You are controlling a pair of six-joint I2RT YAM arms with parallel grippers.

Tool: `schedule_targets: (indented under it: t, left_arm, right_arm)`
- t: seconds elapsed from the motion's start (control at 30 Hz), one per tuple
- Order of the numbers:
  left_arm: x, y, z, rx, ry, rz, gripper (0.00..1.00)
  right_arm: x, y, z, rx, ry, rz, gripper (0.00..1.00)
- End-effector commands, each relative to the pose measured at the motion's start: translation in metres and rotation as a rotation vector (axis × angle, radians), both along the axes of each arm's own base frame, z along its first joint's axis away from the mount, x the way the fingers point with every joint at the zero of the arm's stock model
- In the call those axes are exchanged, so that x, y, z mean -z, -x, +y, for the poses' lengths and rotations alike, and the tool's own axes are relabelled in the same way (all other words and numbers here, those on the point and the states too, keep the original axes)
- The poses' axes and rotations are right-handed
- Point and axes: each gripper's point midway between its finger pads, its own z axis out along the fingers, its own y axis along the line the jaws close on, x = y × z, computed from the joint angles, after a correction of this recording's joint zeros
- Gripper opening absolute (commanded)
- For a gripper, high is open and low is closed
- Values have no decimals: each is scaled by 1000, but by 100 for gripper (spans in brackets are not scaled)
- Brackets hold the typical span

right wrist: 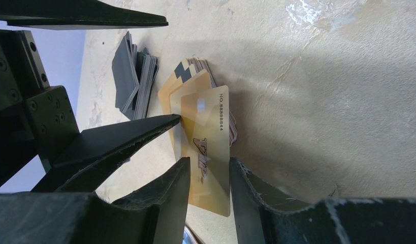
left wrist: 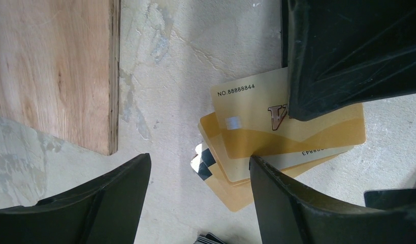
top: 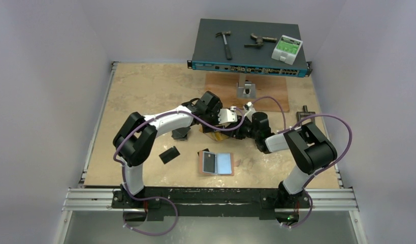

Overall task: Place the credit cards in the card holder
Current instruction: Pick up the credit card from the center of the board.

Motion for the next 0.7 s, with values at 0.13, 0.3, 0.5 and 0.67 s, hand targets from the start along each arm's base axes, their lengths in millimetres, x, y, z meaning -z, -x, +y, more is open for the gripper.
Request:
schedule_targets:
  t: [0.13, 0.3, 0.5, 0.67]
  left_arm:
    - [9, 11, 13, 16, -65, 15, 71]
    - [10, 12, 14, 16, -67, 18, 70]
    - [9, 13, 15, 20, -72, 19, 70]
    - [9, 13, 17, 19, -78, 15, 70]
  right_arm:
    - [-3, 7, -5, 3, -5, -21, 28]
    - [5, 18, -10, 9, 1, 6, 25]
    - [0, 27, -15, 17, 5, 8, 20]
    - [-4, 32, -18, 23, 3, 9, 12]
